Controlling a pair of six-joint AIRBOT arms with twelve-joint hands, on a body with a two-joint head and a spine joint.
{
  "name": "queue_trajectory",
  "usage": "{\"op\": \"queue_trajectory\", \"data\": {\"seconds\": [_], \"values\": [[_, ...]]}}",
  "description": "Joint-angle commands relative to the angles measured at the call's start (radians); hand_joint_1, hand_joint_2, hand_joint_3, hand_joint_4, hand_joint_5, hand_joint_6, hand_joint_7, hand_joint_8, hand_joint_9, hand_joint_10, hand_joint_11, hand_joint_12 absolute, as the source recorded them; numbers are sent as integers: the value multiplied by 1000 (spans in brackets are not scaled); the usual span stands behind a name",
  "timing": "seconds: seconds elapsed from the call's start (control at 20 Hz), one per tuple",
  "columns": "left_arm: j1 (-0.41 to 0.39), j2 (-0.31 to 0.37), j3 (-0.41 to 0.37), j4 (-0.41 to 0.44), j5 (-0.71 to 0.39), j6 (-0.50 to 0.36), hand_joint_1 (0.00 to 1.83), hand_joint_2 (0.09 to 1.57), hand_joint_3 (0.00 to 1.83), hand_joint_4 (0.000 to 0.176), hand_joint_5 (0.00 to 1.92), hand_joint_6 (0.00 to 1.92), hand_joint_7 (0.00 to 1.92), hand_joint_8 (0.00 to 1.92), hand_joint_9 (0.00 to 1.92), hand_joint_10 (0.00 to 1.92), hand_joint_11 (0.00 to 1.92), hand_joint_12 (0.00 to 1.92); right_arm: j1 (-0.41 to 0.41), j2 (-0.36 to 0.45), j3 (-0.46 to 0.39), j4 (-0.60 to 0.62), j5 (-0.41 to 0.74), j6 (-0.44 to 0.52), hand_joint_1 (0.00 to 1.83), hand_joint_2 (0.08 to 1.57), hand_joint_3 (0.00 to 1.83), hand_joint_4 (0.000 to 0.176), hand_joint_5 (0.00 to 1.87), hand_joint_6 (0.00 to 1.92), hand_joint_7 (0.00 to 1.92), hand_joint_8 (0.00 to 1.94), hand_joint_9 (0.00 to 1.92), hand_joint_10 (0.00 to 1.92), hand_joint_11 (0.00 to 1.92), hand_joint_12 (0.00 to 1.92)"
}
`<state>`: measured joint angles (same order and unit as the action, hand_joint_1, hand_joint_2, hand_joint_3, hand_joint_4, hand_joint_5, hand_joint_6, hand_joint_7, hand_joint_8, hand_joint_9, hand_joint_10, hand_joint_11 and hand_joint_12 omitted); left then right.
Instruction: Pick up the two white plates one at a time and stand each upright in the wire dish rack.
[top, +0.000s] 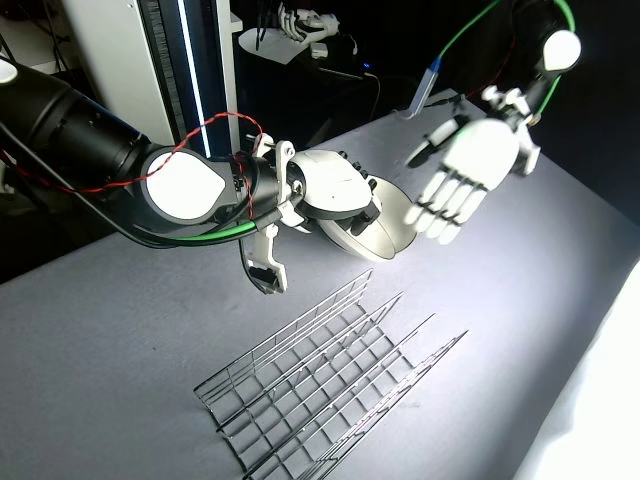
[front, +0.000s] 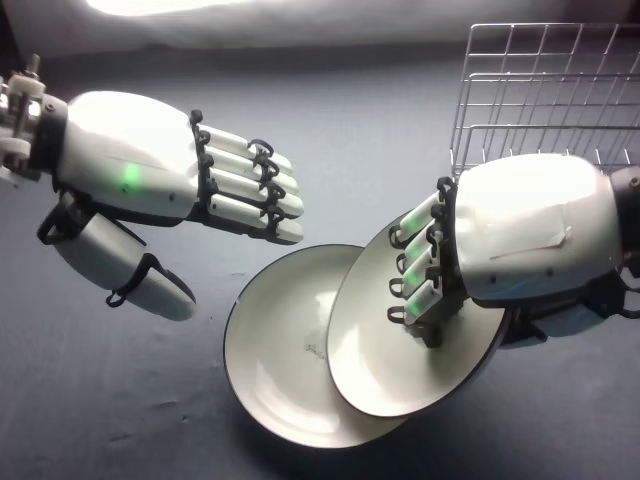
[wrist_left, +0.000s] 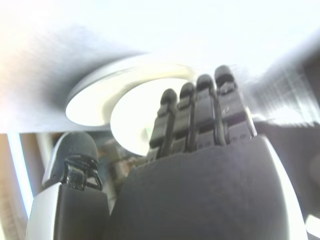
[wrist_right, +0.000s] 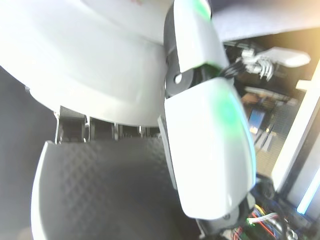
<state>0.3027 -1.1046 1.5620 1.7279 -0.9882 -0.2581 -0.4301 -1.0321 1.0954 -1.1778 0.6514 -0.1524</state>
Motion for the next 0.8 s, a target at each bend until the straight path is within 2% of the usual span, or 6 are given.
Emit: {"op": "queue_trajectory", "data": {"seconds": [0.0,0.15,0.3,0.5,0.55,0.75], "values": [[-21,24,-1,-80,-31,-6,0,1248,2,0,90,9,42,10,24,9,28,70,9,17,-14,52,37,6,1358,1147,0,0,925,1153,889,942,834,1286,619,1393],[-40,78,-10,-92,-29,-24,0,1250,0,0,101,3,58,3,43,4,4,150,32,44,-59,97,39,6,1356,1149,0,0,921,1166,890,936,822,1289,618,1367],[-44,128,-15,-96,-29,-39,0,1256,0,0,67,2,34,3,9,2,0,69,64,72,-97,160,39,6,1354,1155,1,0,905,1185,879,948,817,1314,623,1394],[-40,186,-21,-97,-34,-42,0,1255,0,0,42,2,8,1,4,1,3,62,84,101,-134,251,40,6,1355,1153,1,0,913,1169,878,958,816,1310,601,1388],[-40,199,-24,-97,-32,-42,0,1247,1,0,73,7,43,2,34,4,0,157,87,106,-139,271,41,6,1355,1153,0,0,911,1169,882,958,818,1314,605,1410],[-25,240,-33,-98,-26,-42,0,1255,2,0,75,1,34,1,19,1,0,117,94,128,-159,385,44,6,1356,1155,0,0,899,1180,881,964,822,1312,607,1397]]}}
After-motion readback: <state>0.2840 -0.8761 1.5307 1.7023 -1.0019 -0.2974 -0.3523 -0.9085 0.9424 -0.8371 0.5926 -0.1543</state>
